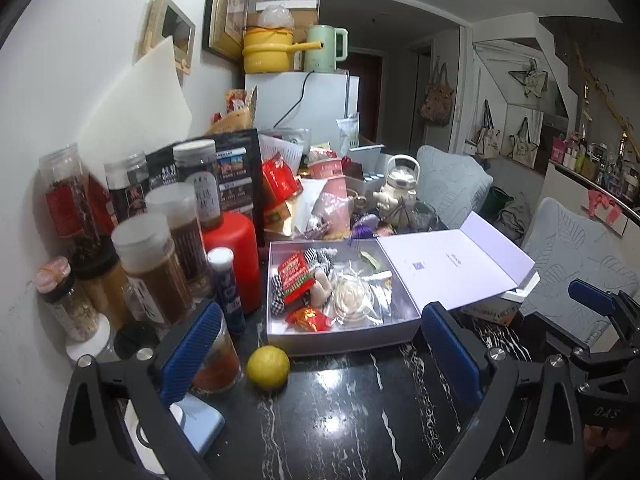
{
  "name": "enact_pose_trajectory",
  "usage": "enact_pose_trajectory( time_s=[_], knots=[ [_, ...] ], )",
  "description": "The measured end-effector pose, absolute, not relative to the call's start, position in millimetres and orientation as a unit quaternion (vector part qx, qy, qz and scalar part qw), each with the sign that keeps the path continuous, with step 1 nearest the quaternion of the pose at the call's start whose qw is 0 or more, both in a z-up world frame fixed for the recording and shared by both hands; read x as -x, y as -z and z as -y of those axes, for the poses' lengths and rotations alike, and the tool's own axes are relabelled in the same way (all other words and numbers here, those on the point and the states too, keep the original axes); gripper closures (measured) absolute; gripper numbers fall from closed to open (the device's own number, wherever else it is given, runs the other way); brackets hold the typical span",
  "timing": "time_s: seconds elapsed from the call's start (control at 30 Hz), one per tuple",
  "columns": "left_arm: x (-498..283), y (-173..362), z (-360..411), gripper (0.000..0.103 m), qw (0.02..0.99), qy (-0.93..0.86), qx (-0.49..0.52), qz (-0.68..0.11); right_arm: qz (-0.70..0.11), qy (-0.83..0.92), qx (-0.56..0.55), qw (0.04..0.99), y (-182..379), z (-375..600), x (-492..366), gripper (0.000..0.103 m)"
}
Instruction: Organize soft objects
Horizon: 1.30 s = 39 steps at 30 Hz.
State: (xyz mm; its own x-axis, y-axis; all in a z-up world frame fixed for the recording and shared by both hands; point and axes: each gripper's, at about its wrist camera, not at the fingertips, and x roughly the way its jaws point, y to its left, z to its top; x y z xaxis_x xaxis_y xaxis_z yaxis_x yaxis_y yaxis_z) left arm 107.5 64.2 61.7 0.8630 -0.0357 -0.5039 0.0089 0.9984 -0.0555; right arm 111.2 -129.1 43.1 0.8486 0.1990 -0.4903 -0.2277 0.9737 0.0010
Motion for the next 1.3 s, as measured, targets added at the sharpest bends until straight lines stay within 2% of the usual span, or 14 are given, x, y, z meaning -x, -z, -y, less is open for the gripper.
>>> enact_pose_trajectory(
  time_s=[1.3],
  knots=[
    [-116,-47,-59,0.001,0.957,0.004,0.026,-0.288,-0.265,-0.114,0.020,0.957,-36,137,-129,0.001]
  ],
)
